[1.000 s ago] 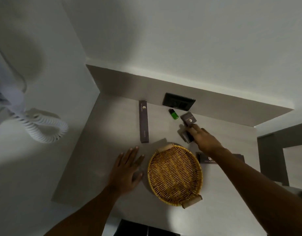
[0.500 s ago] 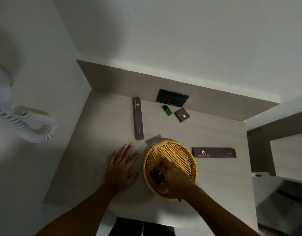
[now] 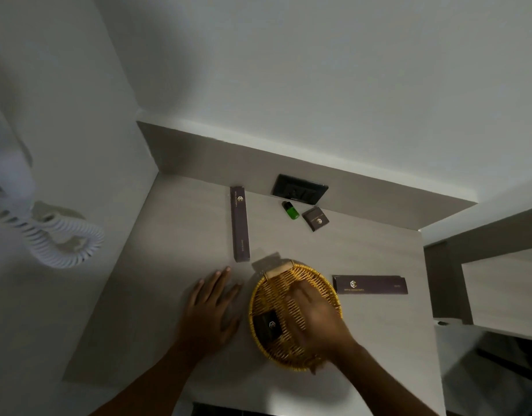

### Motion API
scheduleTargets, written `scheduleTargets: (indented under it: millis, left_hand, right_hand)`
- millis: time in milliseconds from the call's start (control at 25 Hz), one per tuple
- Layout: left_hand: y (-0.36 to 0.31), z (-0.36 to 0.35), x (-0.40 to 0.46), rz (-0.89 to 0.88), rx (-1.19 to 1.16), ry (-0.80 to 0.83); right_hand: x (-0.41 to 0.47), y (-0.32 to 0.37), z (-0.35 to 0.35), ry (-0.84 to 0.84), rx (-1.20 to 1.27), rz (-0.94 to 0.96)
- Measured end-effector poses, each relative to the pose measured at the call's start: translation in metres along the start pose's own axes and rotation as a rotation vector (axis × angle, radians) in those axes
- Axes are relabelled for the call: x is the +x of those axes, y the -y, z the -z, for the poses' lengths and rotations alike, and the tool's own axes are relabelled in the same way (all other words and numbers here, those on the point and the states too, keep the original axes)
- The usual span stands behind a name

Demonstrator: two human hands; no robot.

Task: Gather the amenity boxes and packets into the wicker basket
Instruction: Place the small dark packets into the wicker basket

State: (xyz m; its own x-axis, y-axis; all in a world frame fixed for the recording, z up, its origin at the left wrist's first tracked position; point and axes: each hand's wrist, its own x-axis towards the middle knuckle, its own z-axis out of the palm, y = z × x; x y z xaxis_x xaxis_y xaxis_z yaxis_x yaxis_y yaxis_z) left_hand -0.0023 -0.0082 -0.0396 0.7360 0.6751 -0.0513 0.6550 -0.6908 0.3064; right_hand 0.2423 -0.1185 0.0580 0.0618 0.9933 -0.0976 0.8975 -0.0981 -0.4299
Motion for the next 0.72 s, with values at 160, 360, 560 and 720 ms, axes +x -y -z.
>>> scheduleTargets:
  millis: [160, 360, 560, 720]
  left_hand:
    - [0.003, -0.004, 0.001, -0.003, -0.009, -0.019]
    - [0.000, -0.003, -0.001, 0.050, -0.012, -0.032]
    - [-0.001, -0.004, -0.001, 0.052, -0.004, -0.016]
    - [-0.001, 0.001, 0.000, 0.045, -0.001, 0.018]
  right_hand:
    - [0.054, -0.049, 0.033, -0.300, 0.087, -0.323]
    - [0.133, -0.107, 0.032, -0.129, 0.085, -0.660]
    - [0.156, -0.121, 0.022, -0.118, 0.099, -0.670]
    - [0.111, -0.106, 0.058, -0.186, 0.140, -0.498]
